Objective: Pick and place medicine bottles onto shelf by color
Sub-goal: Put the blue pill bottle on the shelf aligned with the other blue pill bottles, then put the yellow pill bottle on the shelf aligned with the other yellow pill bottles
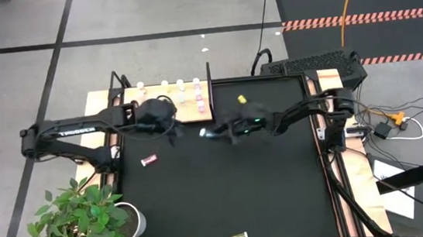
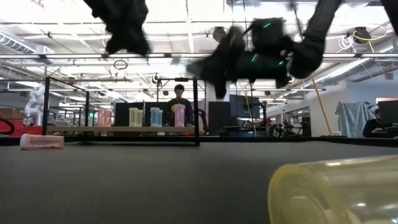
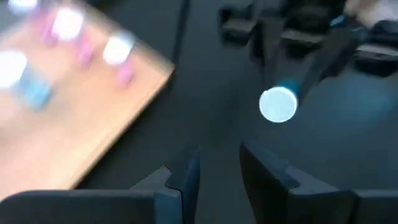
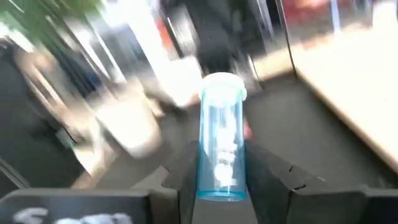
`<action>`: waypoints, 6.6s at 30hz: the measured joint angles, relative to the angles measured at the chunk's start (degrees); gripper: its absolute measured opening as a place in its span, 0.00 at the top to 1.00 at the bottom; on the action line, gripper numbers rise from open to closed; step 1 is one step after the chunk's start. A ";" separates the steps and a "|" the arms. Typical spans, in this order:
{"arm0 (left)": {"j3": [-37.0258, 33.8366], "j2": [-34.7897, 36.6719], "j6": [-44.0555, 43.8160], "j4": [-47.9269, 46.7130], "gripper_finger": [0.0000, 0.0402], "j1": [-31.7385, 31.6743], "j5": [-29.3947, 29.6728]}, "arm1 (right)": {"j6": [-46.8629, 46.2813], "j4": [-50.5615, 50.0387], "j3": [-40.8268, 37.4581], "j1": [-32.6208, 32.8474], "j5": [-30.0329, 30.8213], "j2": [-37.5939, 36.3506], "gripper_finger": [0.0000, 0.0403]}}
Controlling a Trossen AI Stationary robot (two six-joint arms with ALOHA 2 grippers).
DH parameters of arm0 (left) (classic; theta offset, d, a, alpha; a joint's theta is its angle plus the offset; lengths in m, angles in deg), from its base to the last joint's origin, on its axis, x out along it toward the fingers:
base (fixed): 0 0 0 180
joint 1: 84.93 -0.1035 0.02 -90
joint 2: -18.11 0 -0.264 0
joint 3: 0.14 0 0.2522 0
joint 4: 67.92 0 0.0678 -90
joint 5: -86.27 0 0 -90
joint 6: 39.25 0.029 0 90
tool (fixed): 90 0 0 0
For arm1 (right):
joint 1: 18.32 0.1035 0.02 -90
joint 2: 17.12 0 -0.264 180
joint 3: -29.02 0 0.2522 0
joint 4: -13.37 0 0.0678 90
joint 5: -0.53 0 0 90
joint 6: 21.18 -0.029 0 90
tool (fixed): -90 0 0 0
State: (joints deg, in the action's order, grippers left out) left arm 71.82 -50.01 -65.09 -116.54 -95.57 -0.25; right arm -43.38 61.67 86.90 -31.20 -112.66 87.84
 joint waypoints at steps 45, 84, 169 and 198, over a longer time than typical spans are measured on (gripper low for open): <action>0.00 -8.56 31.70 64.33 0.36 2.15 -19.83 | -4.85 19.57 8.59 -0.40 -4.01 -9.09 0.75; 0.06 -8.65 26.37 64.67 0.70 -3.82 -21.24 | -9.01 13.34 8.50 -2.95 -2.68 -9.05 0.46; -36.13 -18.16 30.28 82.56 0.61 -26.92 -11.15 | -5.55 -37.55 8.48 -21.16 -9.87 -31.88 0.22; -17.14 3.13 25.94 37.63 0.22 -19.89 -5.70 | -10.32 -34.16 8.55 -19.46 -16.58 -38.25 0.22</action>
State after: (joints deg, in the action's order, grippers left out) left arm 54.68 -46.88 -39.15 -78.91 -115.46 -5.95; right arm -53.70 27.52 95.44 -50.66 -129.24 49.59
